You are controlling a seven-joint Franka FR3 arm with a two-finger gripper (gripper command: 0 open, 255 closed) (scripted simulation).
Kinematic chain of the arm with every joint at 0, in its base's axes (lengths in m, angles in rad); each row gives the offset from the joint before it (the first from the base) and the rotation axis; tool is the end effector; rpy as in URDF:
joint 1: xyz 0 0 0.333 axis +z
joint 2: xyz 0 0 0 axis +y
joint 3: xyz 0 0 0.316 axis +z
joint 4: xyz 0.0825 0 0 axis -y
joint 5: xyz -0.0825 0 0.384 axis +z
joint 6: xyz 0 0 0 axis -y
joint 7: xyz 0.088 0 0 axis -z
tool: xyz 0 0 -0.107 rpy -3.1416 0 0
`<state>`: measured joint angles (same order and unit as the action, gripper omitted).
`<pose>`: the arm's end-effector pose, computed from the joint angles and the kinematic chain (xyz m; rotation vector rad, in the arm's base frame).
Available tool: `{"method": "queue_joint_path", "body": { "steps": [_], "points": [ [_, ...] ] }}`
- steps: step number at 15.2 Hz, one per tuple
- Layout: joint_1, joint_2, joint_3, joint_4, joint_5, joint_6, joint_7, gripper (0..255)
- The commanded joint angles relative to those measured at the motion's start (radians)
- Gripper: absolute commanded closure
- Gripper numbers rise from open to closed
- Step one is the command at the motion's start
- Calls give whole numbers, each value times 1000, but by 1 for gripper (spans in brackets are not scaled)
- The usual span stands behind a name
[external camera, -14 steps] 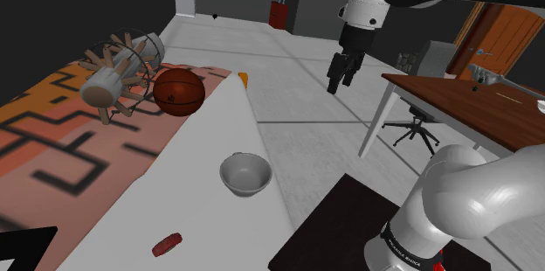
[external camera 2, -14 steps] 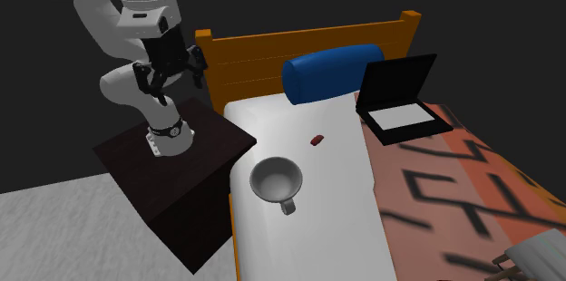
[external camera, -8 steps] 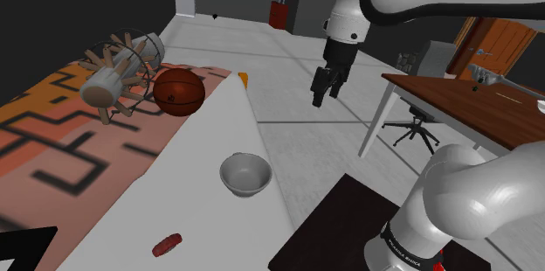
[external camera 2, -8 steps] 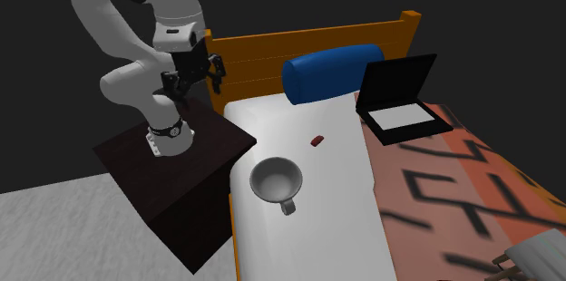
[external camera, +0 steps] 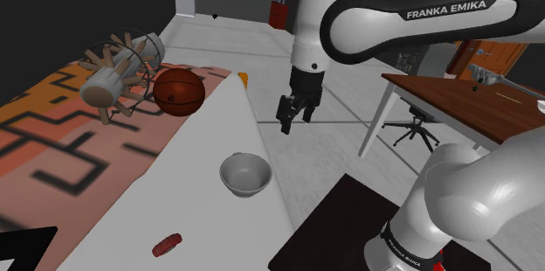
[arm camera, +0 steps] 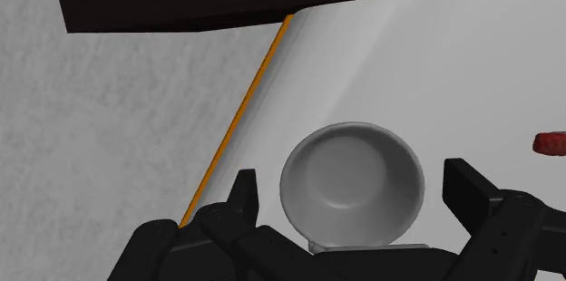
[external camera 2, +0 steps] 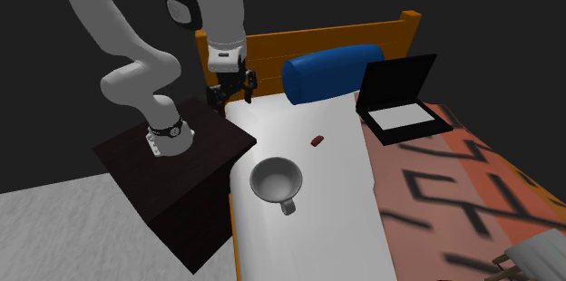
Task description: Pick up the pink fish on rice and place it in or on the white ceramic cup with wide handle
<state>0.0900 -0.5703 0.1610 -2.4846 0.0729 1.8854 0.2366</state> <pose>0.3604 0.1015 0.4793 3.1158 -0.0561 -0.0448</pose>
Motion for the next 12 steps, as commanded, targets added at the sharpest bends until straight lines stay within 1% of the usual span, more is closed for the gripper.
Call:
{"method": "queue_joint_path", "body": {
  "steps": [1, 7, 12],
  "points": [
    [9, 51, 32, 0, 14, 46, 41, 0],
    [35, 232, 129, 33, 35, 179, 174, 0],
    [49, 410, 201, 97, 13, 276, 295, 0]
  ]
}}
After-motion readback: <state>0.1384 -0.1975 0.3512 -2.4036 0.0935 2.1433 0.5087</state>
